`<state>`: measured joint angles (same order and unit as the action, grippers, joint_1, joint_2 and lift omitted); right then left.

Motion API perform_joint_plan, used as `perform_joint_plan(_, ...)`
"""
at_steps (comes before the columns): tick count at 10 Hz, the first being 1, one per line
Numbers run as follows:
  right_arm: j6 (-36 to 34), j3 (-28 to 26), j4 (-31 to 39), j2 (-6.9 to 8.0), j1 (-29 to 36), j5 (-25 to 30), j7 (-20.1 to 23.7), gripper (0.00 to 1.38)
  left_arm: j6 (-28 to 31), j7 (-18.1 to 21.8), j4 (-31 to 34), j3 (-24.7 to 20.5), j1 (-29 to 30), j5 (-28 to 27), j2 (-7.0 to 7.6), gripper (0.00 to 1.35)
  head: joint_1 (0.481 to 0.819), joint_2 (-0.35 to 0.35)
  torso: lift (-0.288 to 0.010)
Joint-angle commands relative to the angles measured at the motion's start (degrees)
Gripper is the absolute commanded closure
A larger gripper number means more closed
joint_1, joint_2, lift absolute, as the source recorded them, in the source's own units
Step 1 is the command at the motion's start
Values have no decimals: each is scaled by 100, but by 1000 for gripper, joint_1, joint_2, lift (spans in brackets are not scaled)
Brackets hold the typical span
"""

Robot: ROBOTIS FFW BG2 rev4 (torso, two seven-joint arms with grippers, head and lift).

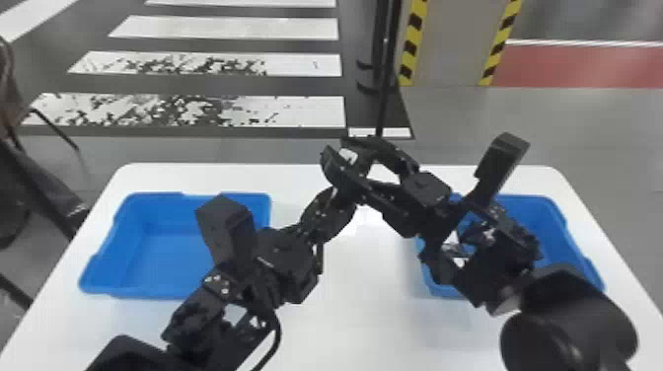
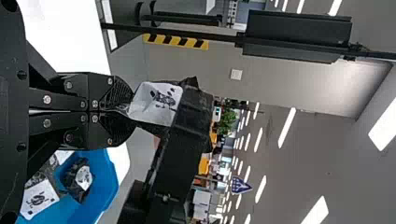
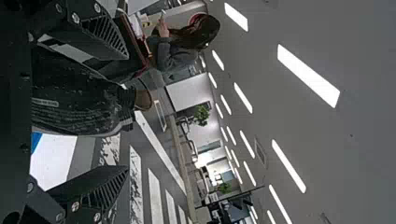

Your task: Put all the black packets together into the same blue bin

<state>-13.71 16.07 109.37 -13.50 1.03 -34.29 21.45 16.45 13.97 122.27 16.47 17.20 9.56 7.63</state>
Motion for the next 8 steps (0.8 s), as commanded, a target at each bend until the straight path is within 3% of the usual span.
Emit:
perform_joint_plan(1,-218,106,109,-30,-19,-10,0,656,-28,0,0,-2,-5,-8,2,1228,695,2,-110)
perform_joint_plan(2,-387,106,193,-30,-5,-10,-35,1108,-42,0,0,-13,-5,-8,-7,1228,695,8,-110)
perform_joint_plan(3,-471,106,264,-38,9,-10,-88,1168,-42,0,0,-36,9,-8,-16,1228,695,19,-110)
perform_joint_plan(7,-584,129,446,-65,65,93,-158,1182,-85,0,-14,-82,23,-8,-25,1222,695,35,-110)
perform_joint_plan(8,-499,129,446,-65,65,93,-176,1182,-56,0,-42,-105,23,61,-25,1127,695,36,-110)
